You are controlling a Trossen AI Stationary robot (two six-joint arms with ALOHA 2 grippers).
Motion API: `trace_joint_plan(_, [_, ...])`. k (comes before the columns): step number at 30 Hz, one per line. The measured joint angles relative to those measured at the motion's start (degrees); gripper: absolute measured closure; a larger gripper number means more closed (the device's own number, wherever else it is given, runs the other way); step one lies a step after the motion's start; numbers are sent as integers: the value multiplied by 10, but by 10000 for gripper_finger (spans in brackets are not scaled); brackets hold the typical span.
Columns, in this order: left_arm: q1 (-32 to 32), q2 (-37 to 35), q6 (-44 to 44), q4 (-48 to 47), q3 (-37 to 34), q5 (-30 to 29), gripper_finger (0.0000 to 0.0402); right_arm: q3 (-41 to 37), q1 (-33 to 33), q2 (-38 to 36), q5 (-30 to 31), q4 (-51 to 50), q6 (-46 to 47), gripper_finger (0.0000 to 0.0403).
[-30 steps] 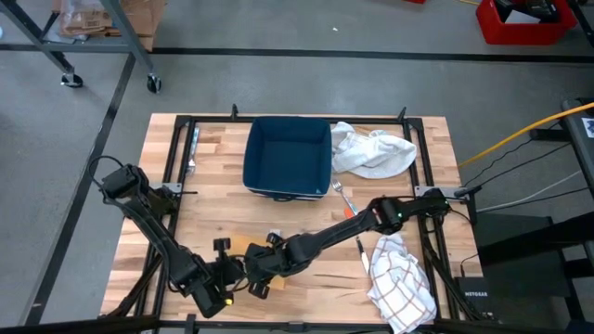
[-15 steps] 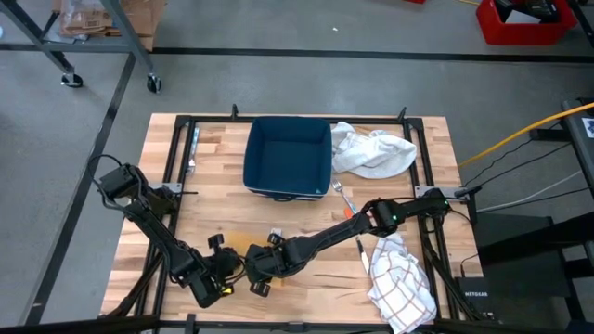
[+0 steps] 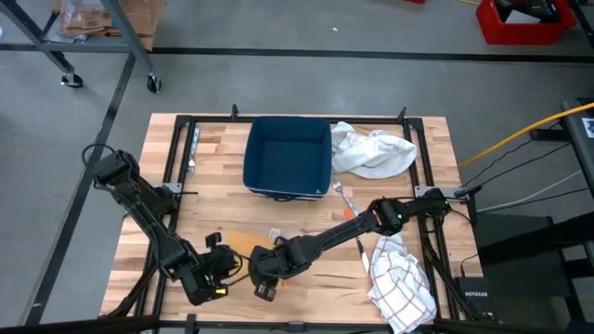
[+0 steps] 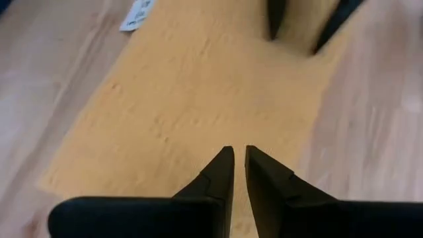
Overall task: Fold towel
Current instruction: Fold the yellow towel
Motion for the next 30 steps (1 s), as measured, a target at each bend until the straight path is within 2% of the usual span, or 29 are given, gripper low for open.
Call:
trace_joint_plan(4, [0,0,-17,-53,0,-1,371,0,15,0,10,-33,0,260])
trace_joint_plan(8, [1,0,-39,-97,-7,-3,371,0,29,0,68,-81,0,260])
trace_joint_plan(13, [2,14,-76,-77,-39,-3,371,0,34,3,111,-97,-1,260])
trace_joint_plan(18, [2,30,-111,-29,-72,-3,371,-3,34,14,115,-91,-1,260])
trace_joint_plan(23, [2,25,-113,-36,-76,-3,371,-7,34,17,110,-84,0,260])
trace_joint_plan(30, [1,-6,-71,-28,-34,-5,393,0,34,-4,112,-82,6,260])
